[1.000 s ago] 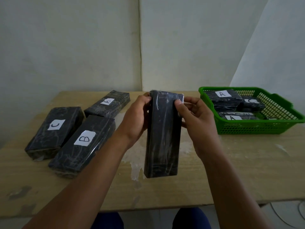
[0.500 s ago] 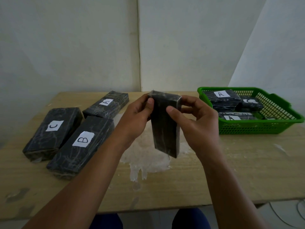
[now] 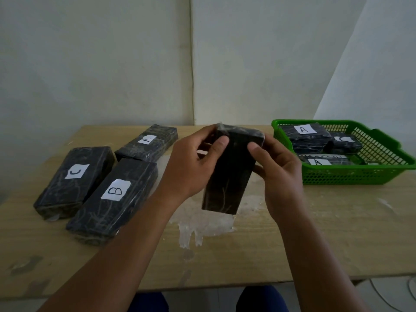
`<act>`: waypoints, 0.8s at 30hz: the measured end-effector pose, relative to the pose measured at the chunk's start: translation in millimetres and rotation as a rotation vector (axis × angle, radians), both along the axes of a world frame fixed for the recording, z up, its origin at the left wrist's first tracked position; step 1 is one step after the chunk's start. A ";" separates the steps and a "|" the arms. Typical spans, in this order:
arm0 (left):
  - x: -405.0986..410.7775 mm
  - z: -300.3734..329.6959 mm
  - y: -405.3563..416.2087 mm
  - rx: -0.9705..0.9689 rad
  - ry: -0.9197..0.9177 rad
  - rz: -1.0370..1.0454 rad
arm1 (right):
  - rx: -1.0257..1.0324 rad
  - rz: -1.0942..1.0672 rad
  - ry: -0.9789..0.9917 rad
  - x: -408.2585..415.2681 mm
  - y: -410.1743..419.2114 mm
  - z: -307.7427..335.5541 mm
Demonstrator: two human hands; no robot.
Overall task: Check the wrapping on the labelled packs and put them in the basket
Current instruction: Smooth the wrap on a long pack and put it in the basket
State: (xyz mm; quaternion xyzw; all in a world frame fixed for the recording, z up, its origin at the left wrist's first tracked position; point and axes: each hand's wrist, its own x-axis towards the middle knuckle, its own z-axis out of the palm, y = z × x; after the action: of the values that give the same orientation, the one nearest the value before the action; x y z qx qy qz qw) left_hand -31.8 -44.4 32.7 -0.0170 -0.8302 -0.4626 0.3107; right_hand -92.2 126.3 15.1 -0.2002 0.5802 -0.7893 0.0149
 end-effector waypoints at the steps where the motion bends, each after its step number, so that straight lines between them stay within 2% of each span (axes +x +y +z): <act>1: 1.0 0.2 1.0 -0.039 0.030 0.018 | -0.014 0.022 -0.010 1.0 -0.1 0.1; 5: 0.1 0.8 1.4 -0.087 0.053 0.024 | -0.043 0.051 -0.016 3.0 -0.4 1.2; 10: -3.1 3.3 -3.1 0.081 -0.004 0.025 | -0.003 0.064 0.005 7.8 -2.7 -0.9; 12: -4.6 4.7 -6.5 0.211 -0.034 0.025 | 0.121 0.138 -0.012 9.4 -0.6 -7.6; 15: -7.4 5.4 -10.8 0.321 -0.084 0.091 | 0.411 0.290 -0.072 13.8 0.7 -15.7; 18: -8.8 1.8 -15.0 0.362 -0.224 0.081 | 0.441 0.245 -0.125 15.0 -1.0 -20.6; 22: 0.7 -6.2 -20.2 0.411 -0.530 -0.104 | 0.269 0.162 -0.258 9.5 -3.7 -17.8; 24: 7.7 -11.1 -16.7 0.392 -0.614 -0.188 | 0.222 0.151 -0.287 5.4 -1.4 -13.6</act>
State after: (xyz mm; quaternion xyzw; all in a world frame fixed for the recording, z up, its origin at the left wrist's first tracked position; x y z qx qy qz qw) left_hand -24.1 -61.1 21.6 0.1061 -0.7751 -0.6228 0.0009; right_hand -86.8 124.9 1.5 -0.1257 0.6392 -0.7374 0.1786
